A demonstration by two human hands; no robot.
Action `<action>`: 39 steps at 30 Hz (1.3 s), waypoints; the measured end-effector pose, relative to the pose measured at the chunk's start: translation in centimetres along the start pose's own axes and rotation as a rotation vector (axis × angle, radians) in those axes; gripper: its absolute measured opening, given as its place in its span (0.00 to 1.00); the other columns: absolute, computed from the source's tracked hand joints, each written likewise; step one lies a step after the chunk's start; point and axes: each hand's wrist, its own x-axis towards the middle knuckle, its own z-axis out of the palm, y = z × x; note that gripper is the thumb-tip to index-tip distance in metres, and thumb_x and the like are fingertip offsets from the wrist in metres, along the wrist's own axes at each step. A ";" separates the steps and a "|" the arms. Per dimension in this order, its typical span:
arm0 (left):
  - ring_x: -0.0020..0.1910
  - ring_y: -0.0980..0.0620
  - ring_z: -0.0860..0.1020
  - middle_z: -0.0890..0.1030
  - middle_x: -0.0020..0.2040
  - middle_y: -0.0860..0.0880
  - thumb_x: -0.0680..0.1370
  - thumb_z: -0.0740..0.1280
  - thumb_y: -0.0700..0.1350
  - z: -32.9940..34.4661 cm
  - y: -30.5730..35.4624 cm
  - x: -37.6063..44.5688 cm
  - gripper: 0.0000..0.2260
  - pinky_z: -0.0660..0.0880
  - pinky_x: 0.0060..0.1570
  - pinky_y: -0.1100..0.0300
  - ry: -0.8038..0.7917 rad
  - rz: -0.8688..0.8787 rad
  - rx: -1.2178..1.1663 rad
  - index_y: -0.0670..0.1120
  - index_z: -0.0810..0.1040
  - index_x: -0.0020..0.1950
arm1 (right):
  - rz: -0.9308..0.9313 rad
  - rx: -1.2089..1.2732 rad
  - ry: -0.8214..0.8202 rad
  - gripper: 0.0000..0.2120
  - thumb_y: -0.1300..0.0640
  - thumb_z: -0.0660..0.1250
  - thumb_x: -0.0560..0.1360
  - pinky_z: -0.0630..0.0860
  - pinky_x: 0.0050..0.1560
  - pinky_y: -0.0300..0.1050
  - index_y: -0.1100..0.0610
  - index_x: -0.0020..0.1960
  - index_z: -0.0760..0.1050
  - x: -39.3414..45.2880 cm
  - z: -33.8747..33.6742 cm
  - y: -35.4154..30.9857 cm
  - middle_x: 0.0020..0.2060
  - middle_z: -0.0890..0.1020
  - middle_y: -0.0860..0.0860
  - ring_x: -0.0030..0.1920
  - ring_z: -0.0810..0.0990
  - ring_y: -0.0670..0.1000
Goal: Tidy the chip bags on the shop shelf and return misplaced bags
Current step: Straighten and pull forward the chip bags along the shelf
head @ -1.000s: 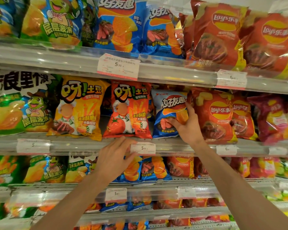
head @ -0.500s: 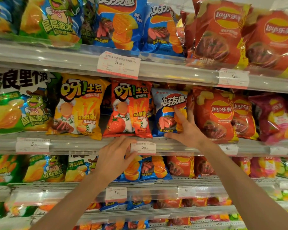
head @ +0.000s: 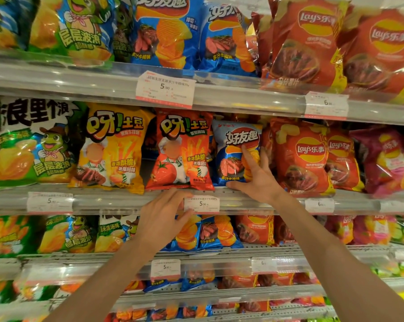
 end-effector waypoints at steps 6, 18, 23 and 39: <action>0.44 0.55 0.78 0.78 0.47 0.56 0.74 0.73 0.53 -0.2 0.3 -0.1 0.14 0.70 0.35 0.65 -0.030 -0.033 -0.018 0.53 0.78 0.58 | -0.049 0.038 0.175 0.48 0.33 0.69 0.72 0.61 0.75 0.64 0.42 0.81 0.43 -2.4 0.5 -0.8 0.81 0.43 0.54 0.81 0.50 0.60; 0.65 0.55 0.71 0.72 0.64 0.54 0.80 0.60 0.60 -1.5 0.7 -5.2 0.22 0.74 0.59 0.59 -0.115 -0.127 -0.236 0.53 0.71 0.72 | -0.051 0.107 0.302 0.37 0.33 0.59 0.78 0.64 0.74 0.63 0.44 0.81 0.51 -13.5 6.9 -1.4 0.81 0.44 0.43 0.81 0.45 0.48; 0.67 0.56 0.71 0.69 0.68 0.55 0.80 0.58 0.62 -3.9 -0.4 -5.4 0.24 0.69 0.62 0.63 -0.051 -0.169 -0.263 0.53 0.72 0.72 | -0.031 0.084 0.252 0.37 0.26 0.52 0.75 0.64 0.75 0.58 0.36 0.79 0.44 -14.9 7.3 -2.8 0.80 0.42 0.38 0.79 0.45 0.42; 0.67 0.42 0.71 0.65 0.72 0.43 0.80 0.64 0.56 -7.4 -3.3 7.6 0.27 0.68 0.61 0.55 -0.175 -0.265 -0.250 0.55 0.59 0.77 | 0.021 0.008 0.198 0.37 0.37 0.60 0.79 0.75 0.51 0.50 0.50 0.81 0.49 -5.1 0.9 -9.8 0.67 0.76 0.55 0.57 0.81 0.56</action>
